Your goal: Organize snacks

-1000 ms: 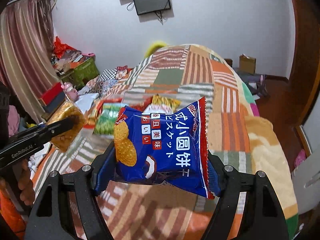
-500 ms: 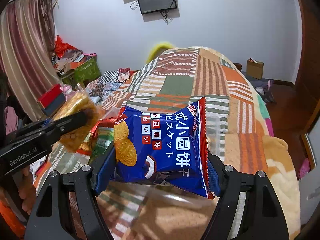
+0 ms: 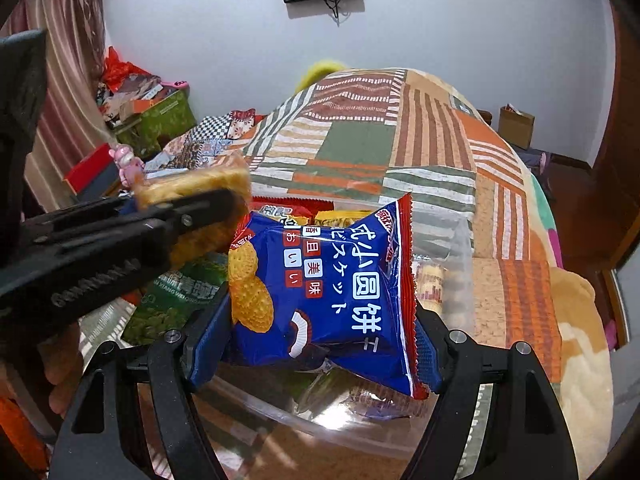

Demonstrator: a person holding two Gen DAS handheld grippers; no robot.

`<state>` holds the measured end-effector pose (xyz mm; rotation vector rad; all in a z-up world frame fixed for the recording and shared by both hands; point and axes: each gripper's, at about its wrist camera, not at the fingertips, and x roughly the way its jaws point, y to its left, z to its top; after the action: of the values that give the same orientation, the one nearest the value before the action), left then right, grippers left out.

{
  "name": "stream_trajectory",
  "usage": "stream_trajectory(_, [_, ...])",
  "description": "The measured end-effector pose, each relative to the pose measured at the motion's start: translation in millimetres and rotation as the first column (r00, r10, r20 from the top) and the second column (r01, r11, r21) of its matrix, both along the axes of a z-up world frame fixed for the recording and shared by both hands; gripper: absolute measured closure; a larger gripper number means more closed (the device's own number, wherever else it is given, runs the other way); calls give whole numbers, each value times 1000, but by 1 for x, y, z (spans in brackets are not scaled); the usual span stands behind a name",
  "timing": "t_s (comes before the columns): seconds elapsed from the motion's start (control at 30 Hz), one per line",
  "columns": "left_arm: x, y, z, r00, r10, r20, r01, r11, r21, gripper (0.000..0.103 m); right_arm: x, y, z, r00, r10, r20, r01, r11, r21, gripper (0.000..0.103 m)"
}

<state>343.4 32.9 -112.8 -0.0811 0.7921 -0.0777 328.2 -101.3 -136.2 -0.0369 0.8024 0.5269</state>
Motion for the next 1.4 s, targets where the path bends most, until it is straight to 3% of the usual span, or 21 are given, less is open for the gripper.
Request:
stream_trajectory(0.37, [-12, 4, 4, 1000, -2, 2, 2, 1000, -28, 70, -1, -2, 6, 1000, -6, -23, 6, 1000, -5, 24])
stream_trajectory(0.63, [-47, 8, 34, 998, 0, 63, 3, 998, -59, 68, -22, -16, 30, 1000, -9, 16, 9, 1000, 25, 23])
stream_trajectory(0.97, [-112, 9, 80, 986, 12, 164, 2, 997, -81, 67, -69, -37, 78, 991, -24, 132, 15, 998, 67, 23])
stream_trajectory(1.07, [-134, 8, 92, 979, 20, 204, -3, 997, -83, 53, -89, -45, 93, 985, -33, 171, 18, 996, 88, 21])
stream_trajectory(1.4, [-200, 0, 117, 944, 48, 327, -38, 999, -36, 25, -142, -65, 119, 952, -89, 291, 54, 990, 127, 3])
